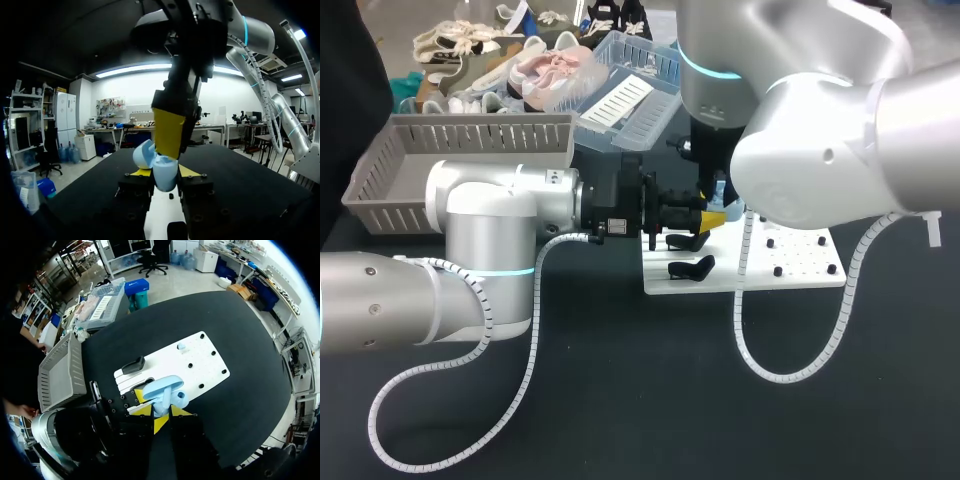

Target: Pick up each earbud case from the left stands, insert the matching earbuds, close the lid, and place the case in the box.

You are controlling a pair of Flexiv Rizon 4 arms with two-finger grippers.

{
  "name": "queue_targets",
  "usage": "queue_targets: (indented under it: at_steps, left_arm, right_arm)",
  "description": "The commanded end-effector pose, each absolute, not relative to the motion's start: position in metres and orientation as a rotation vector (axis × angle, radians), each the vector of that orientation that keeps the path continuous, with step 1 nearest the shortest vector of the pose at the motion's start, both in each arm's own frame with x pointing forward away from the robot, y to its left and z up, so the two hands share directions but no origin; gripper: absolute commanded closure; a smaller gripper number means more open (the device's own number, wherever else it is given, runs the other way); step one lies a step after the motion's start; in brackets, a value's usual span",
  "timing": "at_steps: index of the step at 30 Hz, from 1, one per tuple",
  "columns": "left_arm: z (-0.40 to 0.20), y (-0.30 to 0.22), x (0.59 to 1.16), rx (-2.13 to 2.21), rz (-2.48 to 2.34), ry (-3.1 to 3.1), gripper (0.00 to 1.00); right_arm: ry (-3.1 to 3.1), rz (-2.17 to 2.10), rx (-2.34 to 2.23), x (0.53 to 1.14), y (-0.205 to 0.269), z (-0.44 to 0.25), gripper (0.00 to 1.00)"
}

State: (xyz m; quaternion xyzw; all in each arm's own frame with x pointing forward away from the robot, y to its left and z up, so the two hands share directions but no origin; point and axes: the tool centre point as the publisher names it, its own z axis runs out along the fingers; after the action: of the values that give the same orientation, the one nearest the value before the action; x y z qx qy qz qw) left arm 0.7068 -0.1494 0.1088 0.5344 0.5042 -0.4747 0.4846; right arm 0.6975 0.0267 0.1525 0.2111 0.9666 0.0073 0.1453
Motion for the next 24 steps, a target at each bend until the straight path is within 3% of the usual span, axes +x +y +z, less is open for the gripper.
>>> queue_targets:
  at_steps: [1, 24]
  left_arm:
    - [0.108, -0.15, 0.707, 1.3, -1.156, 1.226, 1.0]
    - [0.108, -0.15, 0.707, 1.3, -1.156, 1.226, 1.0]
  right_arm:
    - [2.779, 0.033, 0.614, 0.69, 0.023, 0.163, 1.0]
    - [2.928, 0.098, 0.812, 0.694, 0.013, 0.185, 1.0]
